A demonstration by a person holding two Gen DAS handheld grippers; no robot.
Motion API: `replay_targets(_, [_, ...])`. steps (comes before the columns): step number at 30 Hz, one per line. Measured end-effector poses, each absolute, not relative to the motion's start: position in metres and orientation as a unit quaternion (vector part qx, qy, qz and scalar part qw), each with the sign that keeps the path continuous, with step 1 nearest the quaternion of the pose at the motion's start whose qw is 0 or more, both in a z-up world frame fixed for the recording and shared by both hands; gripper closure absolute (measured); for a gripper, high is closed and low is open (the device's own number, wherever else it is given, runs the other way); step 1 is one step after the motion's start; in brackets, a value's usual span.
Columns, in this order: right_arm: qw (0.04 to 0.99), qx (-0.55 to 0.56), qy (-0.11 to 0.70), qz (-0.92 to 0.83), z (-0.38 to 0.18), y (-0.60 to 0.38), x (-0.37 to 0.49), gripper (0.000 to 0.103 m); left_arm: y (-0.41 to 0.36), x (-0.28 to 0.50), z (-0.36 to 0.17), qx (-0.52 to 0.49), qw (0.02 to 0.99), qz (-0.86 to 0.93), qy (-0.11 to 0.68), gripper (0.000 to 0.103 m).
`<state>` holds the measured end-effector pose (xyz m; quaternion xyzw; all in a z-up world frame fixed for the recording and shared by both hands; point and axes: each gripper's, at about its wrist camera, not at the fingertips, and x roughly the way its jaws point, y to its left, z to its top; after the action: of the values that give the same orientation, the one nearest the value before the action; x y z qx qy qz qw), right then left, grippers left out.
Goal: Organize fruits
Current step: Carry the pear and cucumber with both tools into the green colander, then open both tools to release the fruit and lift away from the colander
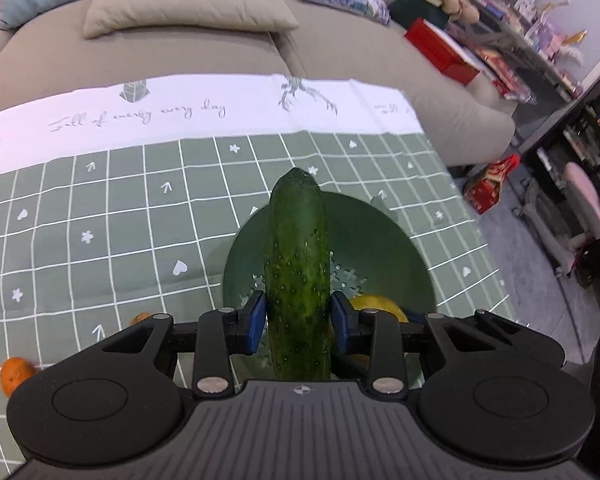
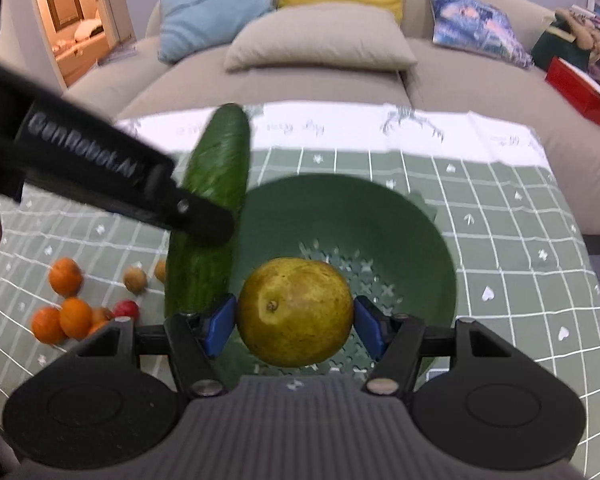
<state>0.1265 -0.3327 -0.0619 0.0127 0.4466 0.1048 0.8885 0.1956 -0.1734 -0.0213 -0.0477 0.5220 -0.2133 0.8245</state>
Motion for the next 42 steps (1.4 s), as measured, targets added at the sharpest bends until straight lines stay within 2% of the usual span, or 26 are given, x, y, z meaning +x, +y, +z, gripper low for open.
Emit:
replay_targets(8, [0.866,0.002,0.485,0.124,-0.092,-0.327,0.136,0.043,-0.19,0.209,-0.058,-0.013,0.796,-0.205,0.57,0.065])
replay_targets(18, [0.829,-0.019,0.534,0.166,-0.104,-0.296,0.124,0.043,-0.176,0.195,-0.078,0.026,0.76,-0.202,0.617,0.066])
replay_targets(29, [0.818,-0.031,0.55,0.167,-0.105,-0.29,0.131,0.042,-0.169,0.193,-0.08,0.019,0.758,-0.212,0.617,0.065])
replay_targets(31, [0.817,-0.037,0.552,0.162,-0.104,-0.288,0.127,0.038,-0.169,0.193,-0.08,0.02,0.758,-0.214,0.616,0.06])
replay_targets(33, [0.82,-0.051,0.55,0.154,-0.1,-0.285,0.125,0.029,-0.167,0.192,-0.078,0.019,0.757,-0.215,0.617,0.058])
replay_targets(40, [0.823,-0.085,0.545,0.133,-0.083,-0.283,0.118,0.029,-0.153,0.179,-0.054,-0.01,0.769,-0.228,0.598,0.055])
replay_targets(42, [0.826,-0.091,0.542,0.126,-0.077,-0.282,0.115,0.02,-0.147,0.173,-0.044,-0.02,0.774,-0.231,0.589,0.054])
